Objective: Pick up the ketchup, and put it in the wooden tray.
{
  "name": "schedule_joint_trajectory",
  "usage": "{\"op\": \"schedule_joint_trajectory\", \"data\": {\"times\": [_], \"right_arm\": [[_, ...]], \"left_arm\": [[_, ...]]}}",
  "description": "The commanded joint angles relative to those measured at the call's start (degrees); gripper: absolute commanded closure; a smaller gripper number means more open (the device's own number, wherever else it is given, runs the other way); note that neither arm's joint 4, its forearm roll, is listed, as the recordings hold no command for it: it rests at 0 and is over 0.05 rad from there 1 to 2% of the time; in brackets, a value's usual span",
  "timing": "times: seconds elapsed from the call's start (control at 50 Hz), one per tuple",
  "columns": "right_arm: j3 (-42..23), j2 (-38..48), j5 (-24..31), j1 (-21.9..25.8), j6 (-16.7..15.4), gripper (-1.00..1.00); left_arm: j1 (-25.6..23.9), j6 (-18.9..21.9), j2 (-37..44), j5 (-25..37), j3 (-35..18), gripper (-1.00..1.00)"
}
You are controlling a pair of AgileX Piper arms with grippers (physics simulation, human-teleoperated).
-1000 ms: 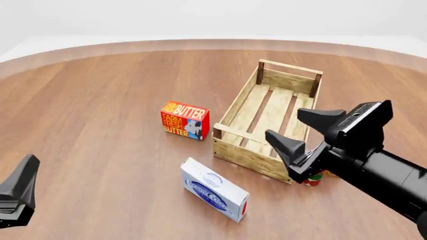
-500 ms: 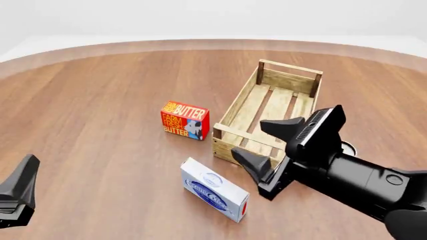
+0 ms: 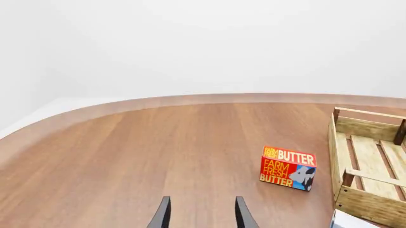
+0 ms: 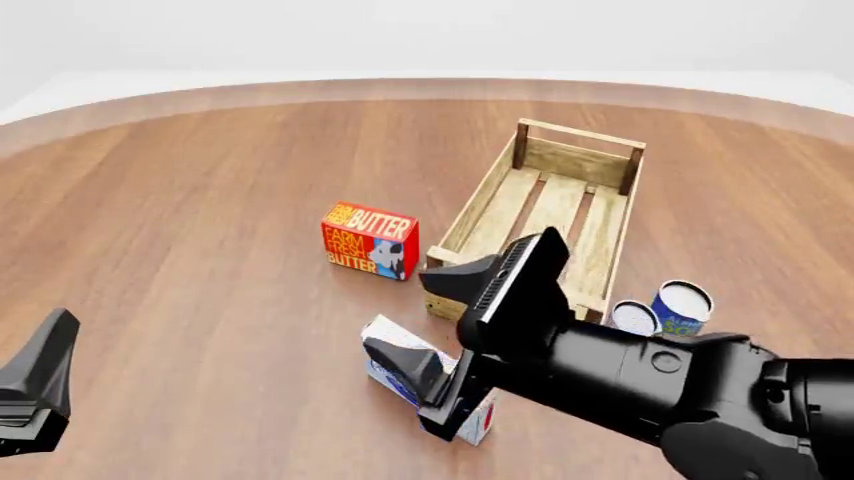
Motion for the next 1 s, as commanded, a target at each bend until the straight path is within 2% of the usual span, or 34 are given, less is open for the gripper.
{"op": "schedule_joint_trajectory", "data": {"times": [0.02,0.32,0.58,1.0], "right_arm": [[-4.1,4.8,0.0,4.5,0.2,-1.00],[-7.2,10.2,-1.8,8.9,1.8,-1.00],[-9.8,12.8,-1.6,11.3,1.7,-1.00],[-16.1,17.3,1.6,16.7,0.9,-1.00]], "left_arm": [[0.0,0.0,0.0,0.0,0.0,-1.00],[0.0,0.0,0.0,0.0,0.0,-1.00],[0.0,0.0,0.0,0.0,0.0,-1.00],[0.0,0.0,0.0,0.0,0.0,-1.00]]}}
